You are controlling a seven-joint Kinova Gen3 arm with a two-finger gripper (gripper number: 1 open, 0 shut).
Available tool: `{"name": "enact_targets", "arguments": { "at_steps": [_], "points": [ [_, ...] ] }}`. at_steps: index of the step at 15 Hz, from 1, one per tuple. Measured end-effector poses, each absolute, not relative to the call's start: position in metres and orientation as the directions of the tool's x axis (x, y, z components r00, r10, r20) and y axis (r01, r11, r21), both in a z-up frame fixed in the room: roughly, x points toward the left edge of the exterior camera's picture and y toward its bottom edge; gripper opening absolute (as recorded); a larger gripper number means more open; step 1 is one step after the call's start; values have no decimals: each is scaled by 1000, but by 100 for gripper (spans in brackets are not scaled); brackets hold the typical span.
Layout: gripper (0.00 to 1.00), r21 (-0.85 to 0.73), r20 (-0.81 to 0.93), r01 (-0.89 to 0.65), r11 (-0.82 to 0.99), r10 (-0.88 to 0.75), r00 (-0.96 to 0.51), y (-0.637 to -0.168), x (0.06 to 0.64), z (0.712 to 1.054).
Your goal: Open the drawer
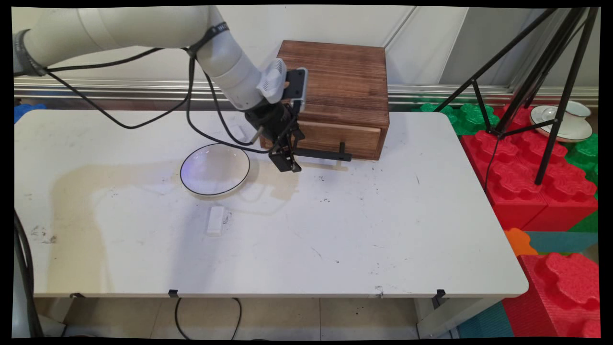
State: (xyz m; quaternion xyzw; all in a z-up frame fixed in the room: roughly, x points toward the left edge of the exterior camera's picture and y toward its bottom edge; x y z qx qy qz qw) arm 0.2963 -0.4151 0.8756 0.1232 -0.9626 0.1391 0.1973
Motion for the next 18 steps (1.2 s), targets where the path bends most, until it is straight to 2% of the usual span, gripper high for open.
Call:
{"name": "enact_targets", "arguments": {
  "at_steps": [18],
  "points": [
    [100,-261,349,-238,936,-139,-927,-455,265,827]
  ]
}}
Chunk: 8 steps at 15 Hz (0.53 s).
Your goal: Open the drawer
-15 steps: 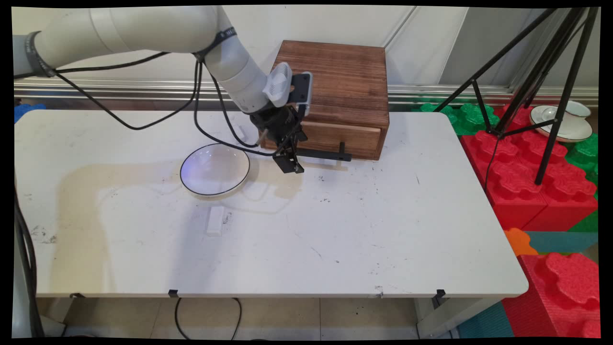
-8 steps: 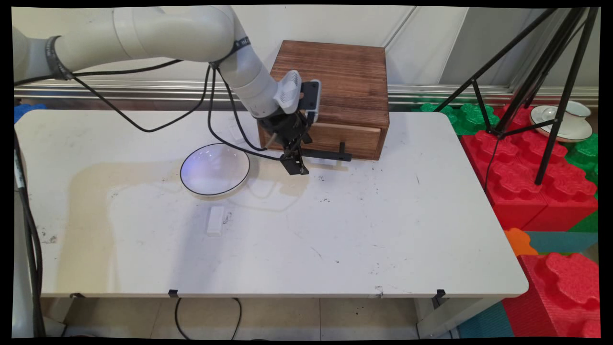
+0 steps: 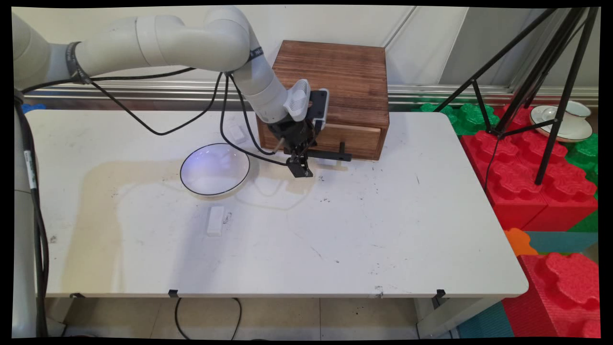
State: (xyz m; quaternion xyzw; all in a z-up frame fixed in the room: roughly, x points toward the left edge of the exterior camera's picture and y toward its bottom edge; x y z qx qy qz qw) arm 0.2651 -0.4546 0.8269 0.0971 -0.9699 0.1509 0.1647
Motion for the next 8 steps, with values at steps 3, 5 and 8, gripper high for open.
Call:
{"name": "enact_targets", "arguments": {
  "at_steps": [3,5,8],
  "points": [
    [100,-261,342,-229,938,-132,-930,-458,261,821],
    [100,-259,340,-226,939,-130,-931,-459,259,818],
    [100,-256,339,-223,941,-129,-932,-459,256,815]
  ]
}}
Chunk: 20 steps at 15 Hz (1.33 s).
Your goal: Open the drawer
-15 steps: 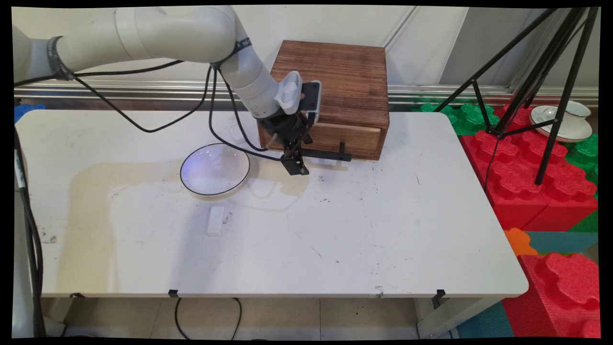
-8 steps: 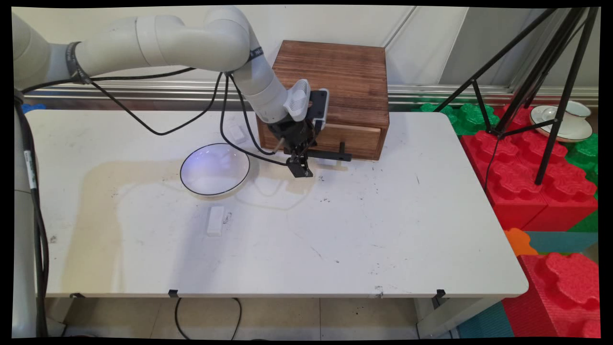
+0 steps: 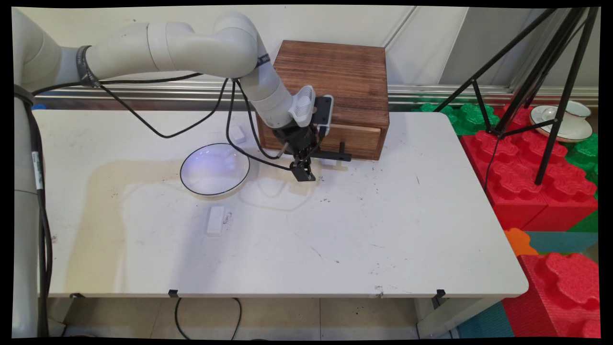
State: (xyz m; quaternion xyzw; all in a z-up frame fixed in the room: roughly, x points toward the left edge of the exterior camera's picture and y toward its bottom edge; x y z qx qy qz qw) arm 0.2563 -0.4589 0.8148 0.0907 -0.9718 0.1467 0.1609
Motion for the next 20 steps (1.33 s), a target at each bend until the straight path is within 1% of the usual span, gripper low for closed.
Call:
{"name": "enact_targets", "arguments": {
  "at_steps": [10,20],
  "points": [
    [100,-247,348,-214,945,-120,-930,-448,247,813],
    [100,-234,356,-202,951,-109,-928,-425,238,813]
  ]
}}
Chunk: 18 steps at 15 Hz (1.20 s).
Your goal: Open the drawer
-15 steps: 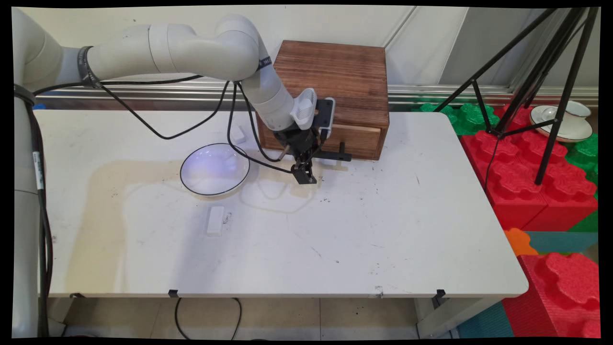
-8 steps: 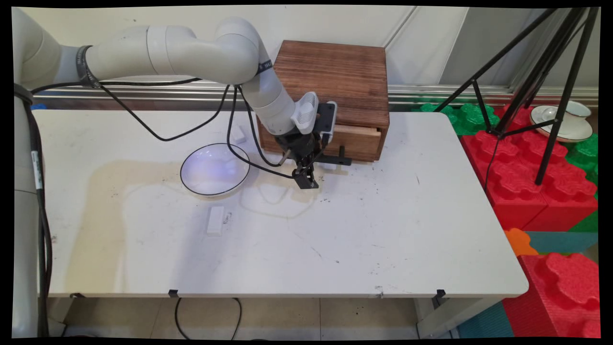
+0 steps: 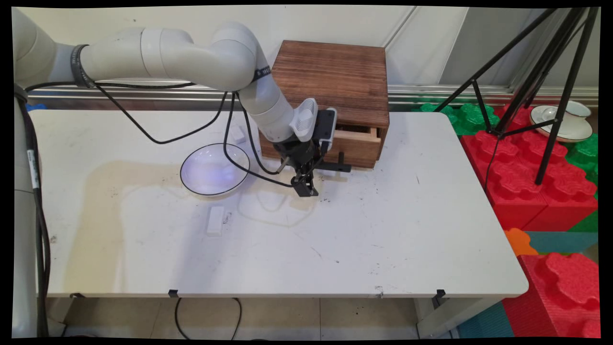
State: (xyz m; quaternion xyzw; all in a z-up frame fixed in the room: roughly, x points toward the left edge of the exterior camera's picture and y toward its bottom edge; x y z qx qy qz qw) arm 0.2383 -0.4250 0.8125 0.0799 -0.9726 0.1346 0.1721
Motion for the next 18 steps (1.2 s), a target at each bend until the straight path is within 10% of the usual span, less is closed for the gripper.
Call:
{"name": "enact_targets", "arguments": {
  "at_steps": [18],
  "points": [
    [100,-184,377,-203,962,-122,-918,-365,223,803]
  ]
}}
